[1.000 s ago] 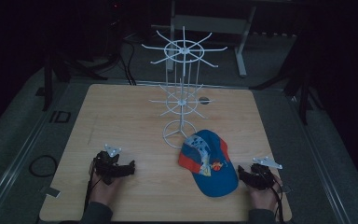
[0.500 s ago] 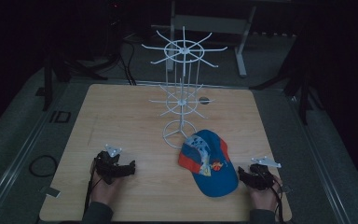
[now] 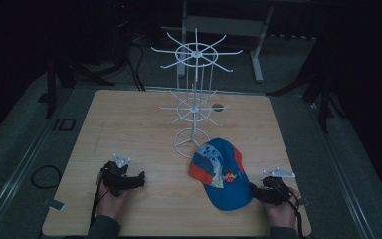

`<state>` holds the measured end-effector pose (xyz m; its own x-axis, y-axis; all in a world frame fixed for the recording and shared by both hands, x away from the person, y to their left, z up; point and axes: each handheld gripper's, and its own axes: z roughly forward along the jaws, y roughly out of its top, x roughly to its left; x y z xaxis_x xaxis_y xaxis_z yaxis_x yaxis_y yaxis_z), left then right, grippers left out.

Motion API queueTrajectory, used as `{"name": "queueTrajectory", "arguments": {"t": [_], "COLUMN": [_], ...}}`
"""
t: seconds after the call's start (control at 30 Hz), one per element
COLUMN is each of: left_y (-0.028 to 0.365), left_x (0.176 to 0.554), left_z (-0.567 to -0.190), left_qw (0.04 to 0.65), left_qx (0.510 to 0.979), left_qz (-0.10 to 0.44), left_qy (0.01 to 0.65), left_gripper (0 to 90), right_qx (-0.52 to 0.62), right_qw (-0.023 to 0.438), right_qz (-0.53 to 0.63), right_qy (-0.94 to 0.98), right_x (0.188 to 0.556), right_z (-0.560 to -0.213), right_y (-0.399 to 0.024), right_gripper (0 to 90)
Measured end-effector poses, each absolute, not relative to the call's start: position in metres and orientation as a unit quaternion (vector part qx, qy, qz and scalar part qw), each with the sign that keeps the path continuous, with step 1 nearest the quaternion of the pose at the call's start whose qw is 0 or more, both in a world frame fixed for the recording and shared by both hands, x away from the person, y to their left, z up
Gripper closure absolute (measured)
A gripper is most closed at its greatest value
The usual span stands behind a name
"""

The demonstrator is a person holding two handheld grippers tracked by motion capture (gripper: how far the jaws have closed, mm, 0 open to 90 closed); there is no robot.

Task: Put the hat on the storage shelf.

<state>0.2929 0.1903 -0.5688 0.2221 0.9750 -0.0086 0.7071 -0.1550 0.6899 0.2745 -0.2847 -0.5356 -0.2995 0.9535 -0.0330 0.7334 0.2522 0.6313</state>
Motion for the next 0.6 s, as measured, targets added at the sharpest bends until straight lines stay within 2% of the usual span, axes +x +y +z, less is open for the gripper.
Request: {"name": "queueTrajectory", "arguments": {"t": [0.2,0.6], "left_y": [0.190,0.190], "left_x": [0.293,0.293], "left_z": [-0.569,-0.569], "left_qw": [0.293,0.293], "left_qx": [0.725,0.725], "left_qz": [0.229,0.229], "left_qy": [0.580,0.580], "left_gripper": [2.4,2.4], "right_qx": [0.553,0.527], "right_qw": [0.207,0.171], "right_qz": [0.275,0.293], "right_qy": [0.759,0.780], "right_x": [0.271,0.272], "right_z": [-0.524,-0.511], "right_y": [-0.288,-0.274], "right_gripper": [37.8,33.7]}}
